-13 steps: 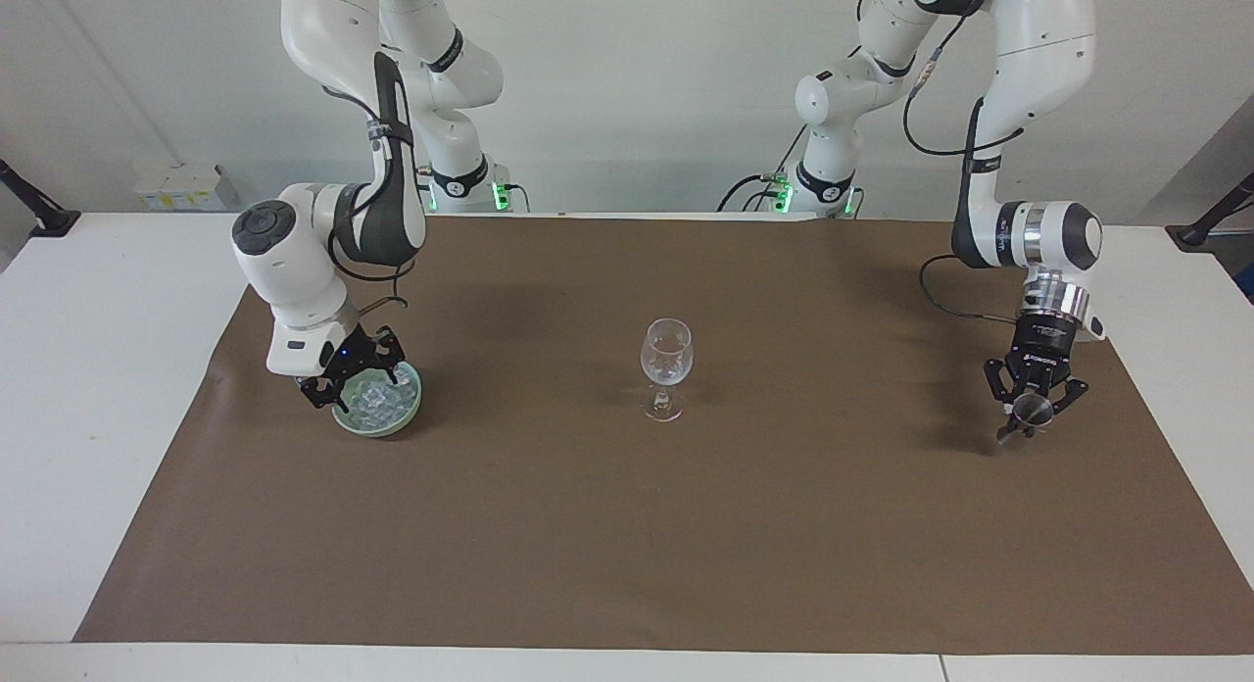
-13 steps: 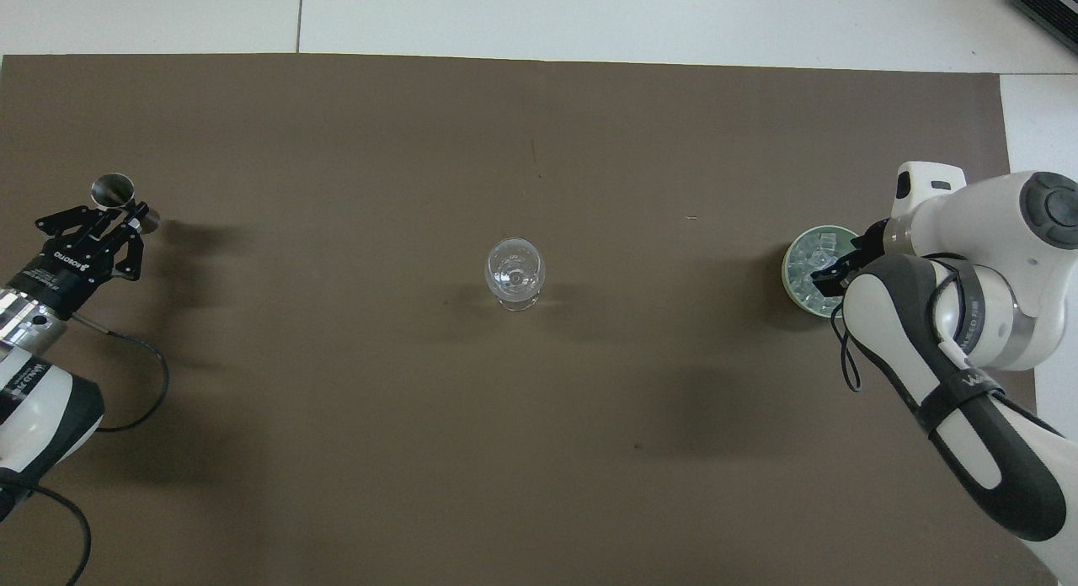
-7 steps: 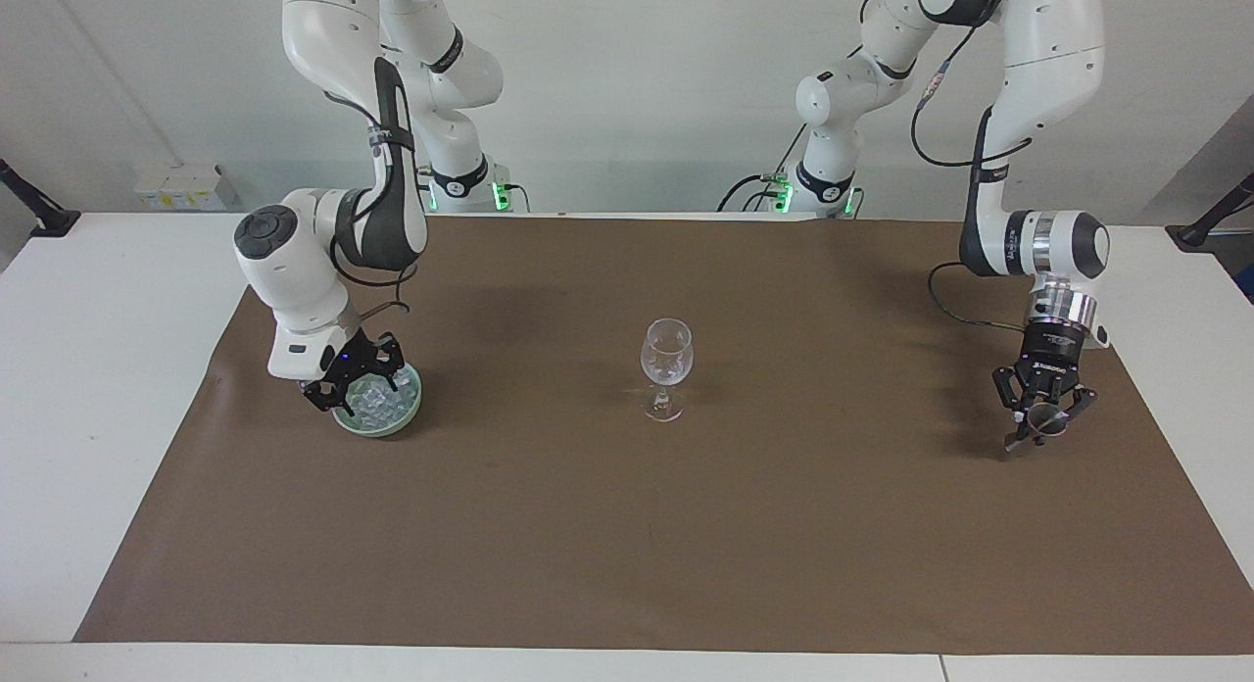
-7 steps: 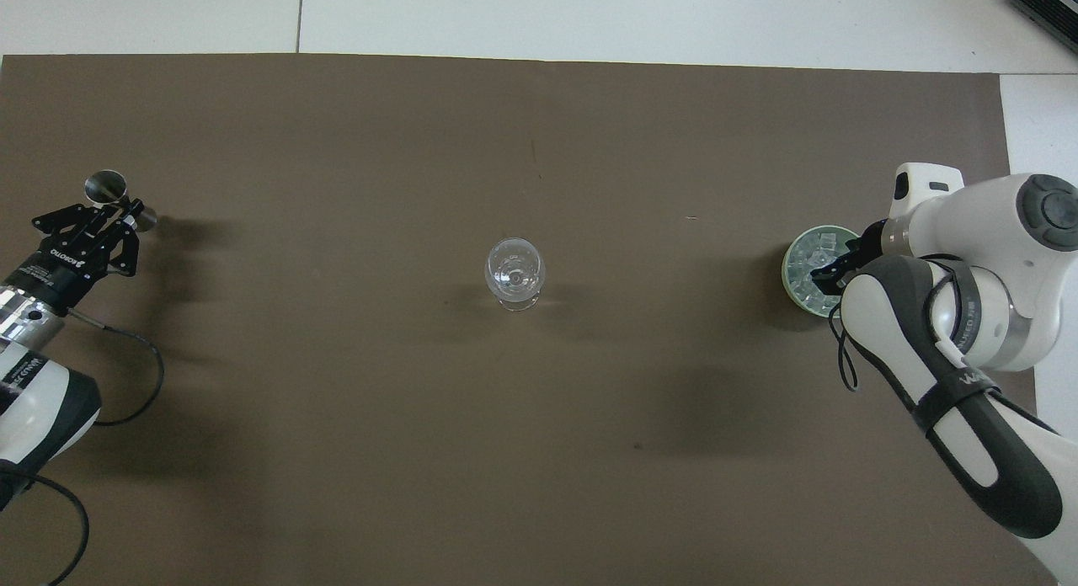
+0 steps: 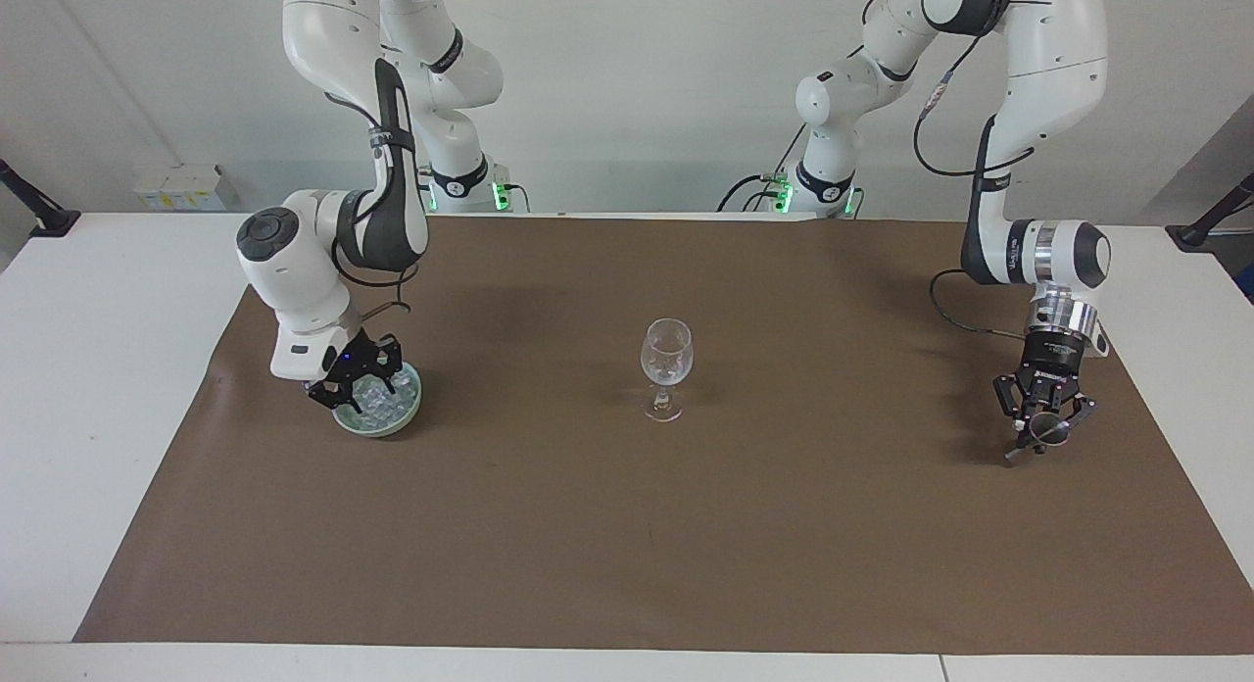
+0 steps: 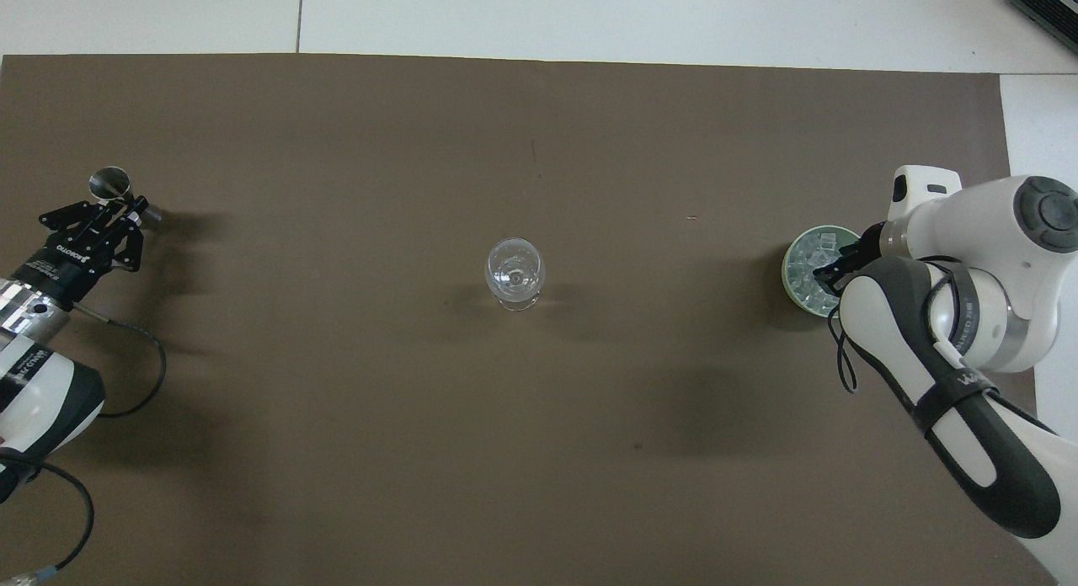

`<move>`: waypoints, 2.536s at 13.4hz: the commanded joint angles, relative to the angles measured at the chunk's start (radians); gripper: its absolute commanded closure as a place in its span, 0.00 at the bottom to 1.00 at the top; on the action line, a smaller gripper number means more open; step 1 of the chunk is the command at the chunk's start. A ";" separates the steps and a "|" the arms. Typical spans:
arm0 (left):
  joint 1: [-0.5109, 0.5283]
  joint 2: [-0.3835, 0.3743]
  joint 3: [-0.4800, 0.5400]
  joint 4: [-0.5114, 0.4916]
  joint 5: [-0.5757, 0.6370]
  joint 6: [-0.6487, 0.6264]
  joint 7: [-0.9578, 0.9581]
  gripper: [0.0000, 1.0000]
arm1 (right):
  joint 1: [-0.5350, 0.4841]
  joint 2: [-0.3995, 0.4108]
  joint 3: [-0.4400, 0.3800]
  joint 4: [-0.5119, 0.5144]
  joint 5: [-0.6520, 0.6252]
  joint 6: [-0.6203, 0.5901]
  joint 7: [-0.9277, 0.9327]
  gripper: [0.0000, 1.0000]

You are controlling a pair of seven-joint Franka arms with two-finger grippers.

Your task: Pour wine and add ice with both arms

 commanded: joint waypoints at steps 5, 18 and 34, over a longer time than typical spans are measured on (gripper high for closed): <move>0.021 0.053 -0.006 0.040 0.008 -0.037 -0.019 1.00 | -0.007 0.000 0.002 -0.007 0.033 0.011 -0.041 0.63; 0.030 0.052 -0.010 0.038 -0.004 -0.057 -0.064 1.00 | -0.005 -0.026 0.010 0.085 0.033 -0.140 0.094 1.00; 0.032 0.047 -0.010 0.050 -0.007 -0.060 -0.087 0.00 | -0.004 -0.140 0.266 0.261 0.033 -0.280 0.974 1.00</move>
